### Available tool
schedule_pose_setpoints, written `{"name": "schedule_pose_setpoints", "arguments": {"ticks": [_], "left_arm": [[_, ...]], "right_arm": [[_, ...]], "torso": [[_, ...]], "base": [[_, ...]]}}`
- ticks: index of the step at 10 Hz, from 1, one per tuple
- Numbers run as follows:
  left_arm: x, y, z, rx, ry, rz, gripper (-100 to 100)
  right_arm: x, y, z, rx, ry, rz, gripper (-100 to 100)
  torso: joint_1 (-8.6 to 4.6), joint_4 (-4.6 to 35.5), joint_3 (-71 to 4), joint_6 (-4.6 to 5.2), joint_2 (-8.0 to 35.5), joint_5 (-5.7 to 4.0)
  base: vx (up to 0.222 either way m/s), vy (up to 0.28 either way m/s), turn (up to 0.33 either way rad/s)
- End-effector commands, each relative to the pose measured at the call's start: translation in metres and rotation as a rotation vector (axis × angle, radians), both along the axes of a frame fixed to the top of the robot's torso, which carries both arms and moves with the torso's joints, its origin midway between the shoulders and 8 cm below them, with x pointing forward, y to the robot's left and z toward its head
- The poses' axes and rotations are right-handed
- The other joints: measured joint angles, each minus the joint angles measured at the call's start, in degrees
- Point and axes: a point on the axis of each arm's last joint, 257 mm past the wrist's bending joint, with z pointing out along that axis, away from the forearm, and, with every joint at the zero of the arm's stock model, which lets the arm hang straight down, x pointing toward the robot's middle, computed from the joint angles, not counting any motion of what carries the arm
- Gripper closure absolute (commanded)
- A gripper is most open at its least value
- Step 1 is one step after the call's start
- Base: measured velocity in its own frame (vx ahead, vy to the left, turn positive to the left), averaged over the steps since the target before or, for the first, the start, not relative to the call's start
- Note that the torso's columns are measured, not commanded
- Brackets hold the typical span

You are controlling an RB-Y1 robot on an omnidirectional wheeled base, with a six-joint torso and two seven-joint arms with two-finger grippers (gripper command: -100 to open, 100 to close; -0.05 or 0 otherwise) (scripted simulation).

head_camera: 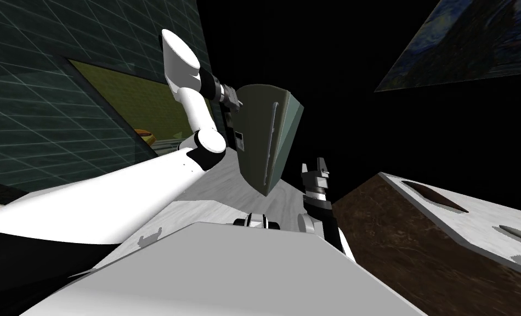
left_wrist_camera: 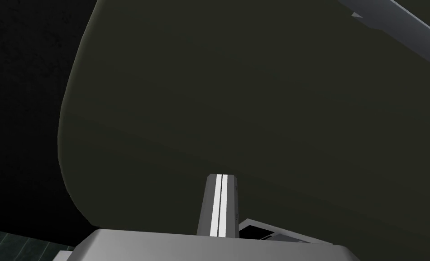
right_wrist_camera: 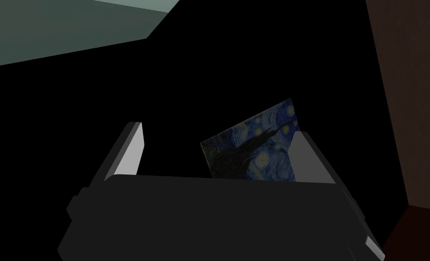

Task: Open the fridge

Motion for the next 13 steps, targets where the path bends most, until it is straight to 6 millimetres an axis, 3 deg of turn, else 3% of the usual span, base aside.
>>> {"name": "schedule_pose_setpoints", "arguments": {"ticks": [1, 2, 3, 5, 6, 8, 9, 10, 13], "left_arm": [[0.011, -0.001, 0.004, -0.009, -0.017, -0.011, 100], [0.016, -0.006, -0.007, -0.006, 0.014, -0.025, 100], [0.019, 0.0, 0.007, -0.017, -0.027, -0.017, 100], [0.025, -0.009, -0.01, -0.013, 0.018, -0.038, 100], [0.027, -0.002, 0.006, -0.026, -0.025, -0.027, 100], [0.033, -0.011, -0.012, -0.022, 0.021, -0.048, 100], [0.032, -0.009, -0.007, -0.022, 0.011, -0.043, 100], [0.03, -0.005, -0.004, -0.021, 0.022, -0.029, -100], [0.028, 0.004, 0.002, -0.019, 0.044, 0.002, -100]], "right_arm": [[0.0, 0.0, 0.0, 0.0, 0.0, 0.0, 0], [0.0, 0.0, 0.0, 0.0, 0.0, 0.0, 0], [0.0, 0.0, 0.0, 0.0, 0.0, 0.0, 0], [0.0, 0.0, 0.0, 0.0, 0.0, 0.0, 0], [0.0, 0.0, 0.0, 0.0, 0.0, 0.0, 0], [0.0, 0.0, 0.0, 0.0, 0.0, 0.0, 0], [0.0, 0.0, 0.0, 0.0, 0.0, 0.0, 0], [0.0, 0.0, 0.0, 0.0, 0.0, 0.0, 0], [0.0, 0.0, 0.0, 0.001, 0.0, 0.0, 0]], "torso": [[0.07, 0.0, -0.02, -0.05, -0.07, 0.07], [0.2, 0.01, 0.0, -0.05, -0.02, 0.09], [0.07, 0.04, 0.06, -0.06, 0.07, 0.07], [0.04, 0.08, 0.12, -0.06, 0.15, 0.06], [-0.34, 0.0, -0.02, -0.04, -0.09, -0.06], [0.02, 0.04, 0.07, -0.06, 0.05, 0.04], [-0.14, -0.02, -0.08, -0.06, -0.18, 0.0], [-0.28, -0.07, -0.15, -0.02, -0.26, -0.06], [-0.39, -0.02, -0.04, 0.0, -0.08, -0.1]], "base": [[-0.117, 0.228, -0.145], [-0.141, 0.209, -0.079], [-0.157, 0.248, -0.146], [-0.131, 0.177, -0.054], [-0.154, 0.155, -0.171], [-0.102, 0.133, -0.042], [-0.014, 0.025, 0.01], [0.072, -0.084, 0.014], [0.099, -0.199, 0.021]]}}
